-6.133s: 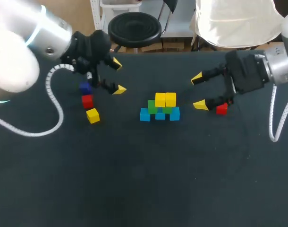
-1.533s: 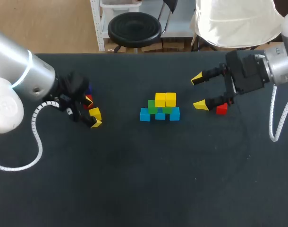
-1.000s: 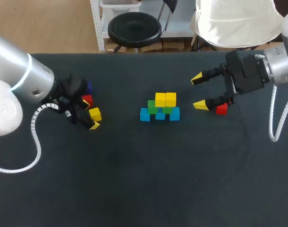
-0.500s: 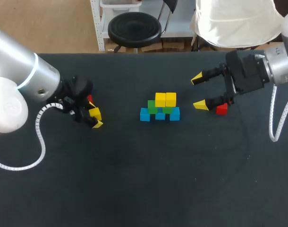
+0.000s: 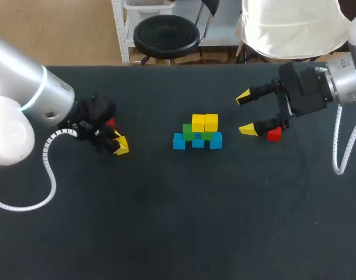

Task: Place the blue cubes, place green cubes on the blue cubes, place the yellow cubes on the green cubes, then place the red cubes on the yellow cubes, and place purple cube on the red cubes.

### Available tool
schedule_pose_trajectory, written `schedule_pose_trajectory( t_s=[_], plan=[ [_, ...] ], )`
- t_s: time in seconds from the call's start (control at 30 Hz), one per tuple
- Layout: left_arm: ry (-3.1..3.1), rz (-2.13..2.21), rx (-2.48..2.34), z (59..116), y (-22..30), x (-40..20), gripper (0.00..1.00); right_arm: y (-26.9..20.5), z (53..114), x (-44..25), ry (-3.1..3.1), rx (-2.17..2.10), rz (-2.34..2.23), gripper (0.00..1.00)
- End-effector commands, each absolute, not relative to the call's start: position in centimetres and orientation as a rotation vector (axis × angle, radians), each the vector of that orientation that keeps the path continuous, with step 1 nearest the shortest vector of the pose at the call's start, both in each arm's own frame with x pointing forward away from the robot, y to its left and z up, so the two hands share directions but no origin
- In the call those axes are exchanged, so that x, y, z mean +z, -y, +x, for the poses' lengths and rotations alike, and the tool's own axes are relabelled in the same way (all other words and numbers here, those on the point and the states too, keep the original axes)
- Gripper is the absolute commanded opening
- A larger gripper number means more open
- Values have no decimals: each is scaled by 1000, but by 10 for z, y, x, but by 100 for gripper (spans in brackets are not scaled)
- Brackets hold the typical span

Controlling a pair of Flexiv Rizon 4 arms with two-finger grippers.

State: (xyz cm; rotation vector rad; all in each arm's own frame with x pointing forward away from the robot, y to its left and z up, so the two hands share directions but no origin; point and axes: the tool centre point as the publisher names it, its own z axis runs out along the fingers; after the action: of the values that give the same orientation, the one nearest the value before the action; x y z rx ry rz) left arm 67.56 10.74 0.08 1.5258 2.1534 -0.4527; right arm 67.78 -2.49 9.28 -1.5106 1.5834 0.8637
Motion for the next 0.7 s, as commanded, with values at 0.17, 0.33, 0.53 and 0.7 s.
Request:
schedule_pose_trajectory(
  t_s=[0.17,0.33,0.53,0.7],
  plan=[
    [-2082,1656,-477,652,-90,33,0,25,678,93,-1582,864,-1510,100],
    [-1989,1703,-526,633,-77,56,0,25,678,93,-1582,864,-1510,100],
    [-1928,1718,-495,614,-61,82,0,25,678,93,-1582,864,-1510,100],
    [-1896,1749,-462,600,-46,101,0,25,678,93,-1582,864,-1510,100]
  ],
)
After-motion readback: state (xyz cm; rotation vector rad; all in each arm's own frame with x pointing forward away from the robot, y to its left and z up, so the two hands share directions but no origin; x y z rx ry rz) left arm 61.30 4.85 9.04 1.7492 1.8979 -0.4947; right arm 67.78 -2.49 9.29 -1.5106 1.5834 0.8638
